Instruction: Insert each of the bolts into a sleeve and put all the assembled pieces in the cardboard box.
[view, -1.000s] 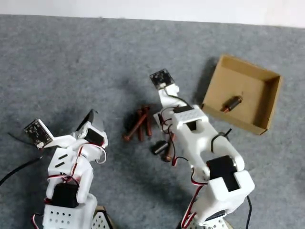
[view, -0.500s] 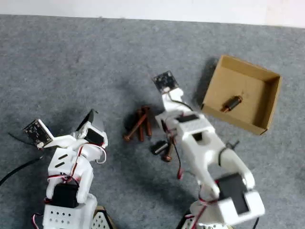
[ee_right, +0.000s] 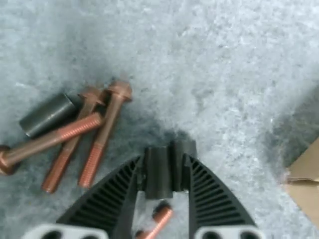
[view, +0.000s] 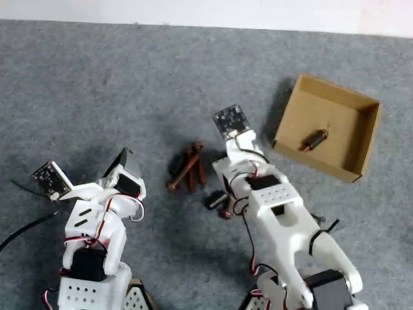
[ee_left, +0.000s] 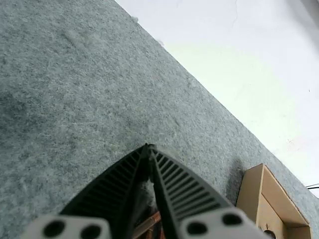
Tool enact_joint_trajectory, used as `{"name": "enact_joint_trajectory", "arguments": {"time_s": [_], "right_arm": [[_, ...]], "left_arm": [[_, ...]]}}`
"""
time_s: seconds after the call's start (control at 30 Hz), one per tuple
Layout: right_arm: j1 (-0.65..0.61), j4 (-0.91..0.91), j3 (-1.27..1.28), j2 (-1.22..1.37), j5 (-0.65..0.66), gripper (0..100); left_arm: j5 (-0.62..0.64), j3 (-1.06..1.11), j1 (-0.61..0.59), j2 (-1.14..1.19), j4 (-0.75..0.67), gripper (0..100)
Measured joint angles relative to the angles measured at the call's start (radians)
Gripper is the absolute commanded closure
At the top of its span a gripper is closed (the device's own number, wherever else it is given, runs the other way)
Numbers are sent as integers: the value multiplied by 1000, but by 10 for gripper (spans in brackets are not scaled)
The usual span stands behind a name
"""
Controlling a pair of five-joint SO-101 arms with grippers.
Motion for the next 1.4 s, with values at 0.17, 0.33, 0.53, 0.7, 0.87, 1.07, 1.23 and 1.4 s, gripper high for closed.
{"name": "enact_joint_trajectory", "arguments": {"time_s": [0.17, 0.33, 0.53, 0.7, 0.87, 1.07, 1.23, 1.4], "right_arm": [[-38, -6, -6, 104, 2, 904], [-38, 2, -81, 206, 2, 904], [-41, 84, -196, 325, 2, 903], [-40, 155, -281, 391, 2, 903], [-40, 189, -318, 437, 2, 908], [-31, 213, -331, 443, 2, 998], [-5, 232, -338, 400, 0, 994], [25, 147, -204, 216, 0, 994]], "left_arm": [[0, 0, 0, 0, 0, 986], [0, 0, 0, 0, 0, 986], [0, 0, 0, 0, 0, 986], [0, 0, 0, 0, 0, 986], [0, 0, 0, 0, 0, 986], [0, 0, 0, 0, 0, 986], [0, 0, 0, 0, 0, 986], [0, 0, 0, 0, 0, 986]]}}
